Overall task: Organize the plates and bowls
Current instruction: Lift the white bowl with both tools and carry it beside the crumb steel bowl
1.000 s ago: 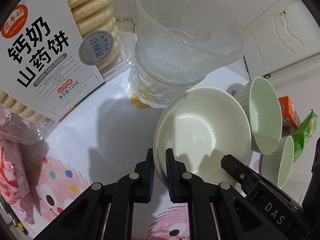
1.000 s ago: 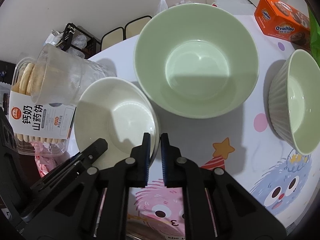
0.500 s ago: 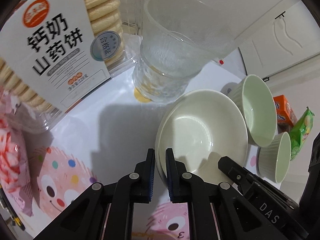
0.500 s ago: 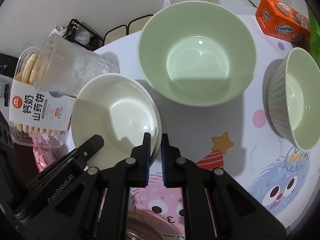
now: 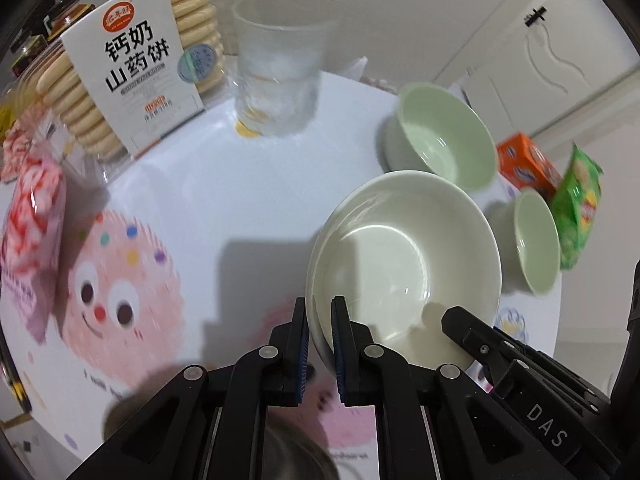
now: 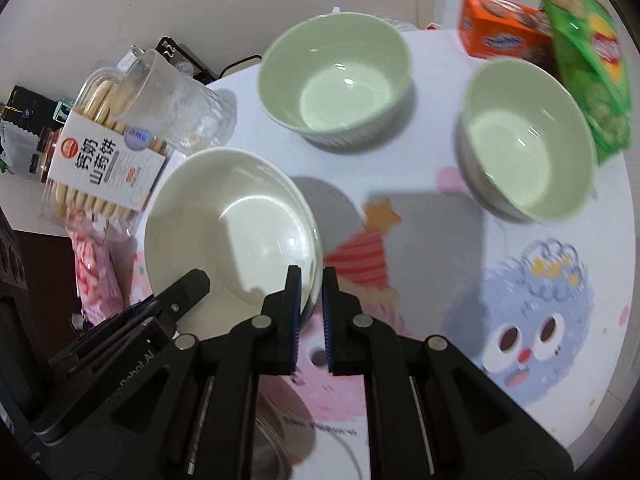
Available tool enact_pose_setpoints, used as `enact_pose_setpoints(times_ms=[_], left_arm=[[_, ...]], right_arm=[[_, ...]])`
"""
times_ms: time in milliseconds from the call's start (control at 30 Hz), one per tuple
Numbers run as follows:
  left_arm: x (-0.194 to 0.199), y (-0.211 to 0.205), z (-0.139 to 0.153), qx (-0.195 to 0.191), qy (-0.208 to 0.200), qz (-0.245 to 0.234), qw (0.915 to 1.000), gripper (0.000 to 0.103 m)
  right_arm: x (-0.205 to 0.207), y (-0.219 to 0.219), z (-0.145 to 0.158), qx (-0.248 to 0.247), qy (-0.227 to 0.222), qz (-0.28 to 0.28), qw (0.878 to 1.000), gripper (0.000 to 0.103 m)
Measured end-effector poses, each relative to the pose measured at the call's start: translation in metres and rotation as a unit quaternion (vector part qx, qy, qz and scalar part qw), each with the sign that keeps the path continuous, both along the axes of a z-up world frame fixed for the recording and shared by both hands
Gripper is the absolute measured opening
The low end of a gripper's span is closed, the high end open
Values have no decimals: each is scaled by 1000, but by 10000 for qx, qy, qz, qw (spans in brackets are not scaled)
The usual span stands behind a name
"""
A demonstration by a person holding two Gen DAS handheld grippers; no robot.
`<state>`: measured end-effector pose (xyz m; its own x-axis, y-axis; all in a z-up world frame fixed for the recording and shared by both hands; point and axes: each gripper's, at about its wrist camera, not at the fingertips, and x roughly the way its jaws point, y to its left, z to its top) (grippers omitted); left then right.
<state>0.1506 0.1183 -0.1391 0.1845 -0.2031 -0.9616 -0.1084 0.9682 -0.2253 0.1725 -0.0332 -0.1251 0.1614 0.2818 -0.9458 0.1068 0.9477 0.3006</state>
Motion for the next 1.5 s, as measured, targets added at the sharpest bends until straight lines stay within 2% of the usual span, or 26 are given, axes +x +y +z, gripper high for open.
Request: enact_pose_setpoints(times_ms=[267,433,700,1000,1400,1500], left_arm=[[-55,-50,5,-9,14,-137,9999,10],[-95,-67,4,-59,106,-207,9997,10],[-140,-83,-17,-93,357,-257,9990,11],[-150,-92,-37,43,486,-293,9984,10],[-145,-101,-38,193,383,-422,9982,12],[-144,-100,-36,234,349,-417,9982,12]], right_arm=[[-46,-43,12,-75,-12,-42,10000,11],[-78,-62,12,-165,34,22,9999,11],[-120,-88,0,-237,207,99,9995,12],[-134,-98,-22,-268,343,86,9990,12],[-136,-99,-27,-335,303,202,9988,13],[-135,-100,-23,-427,208,216,9986,22]])
